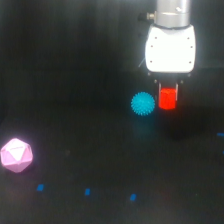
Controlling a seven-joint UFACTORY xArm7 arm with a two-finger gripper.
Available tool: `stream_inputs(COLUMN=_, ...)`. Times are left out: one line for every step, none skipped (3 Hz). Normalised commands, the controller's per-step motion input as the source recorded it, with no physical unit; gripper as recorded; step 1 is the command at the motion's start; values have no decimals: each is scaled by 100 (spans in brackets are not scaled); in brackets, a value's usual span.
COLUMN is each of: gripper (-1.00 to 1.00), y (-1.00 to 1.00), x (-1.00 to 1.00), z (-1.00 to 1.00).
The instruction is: Pick up the red object from the table
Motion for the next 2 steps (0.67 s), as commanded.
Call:
stream_inputs(gripper=-100, y=35, x=-37, z=28)
stream_inputs(gripper=-94, y=15, x=8, z=54)
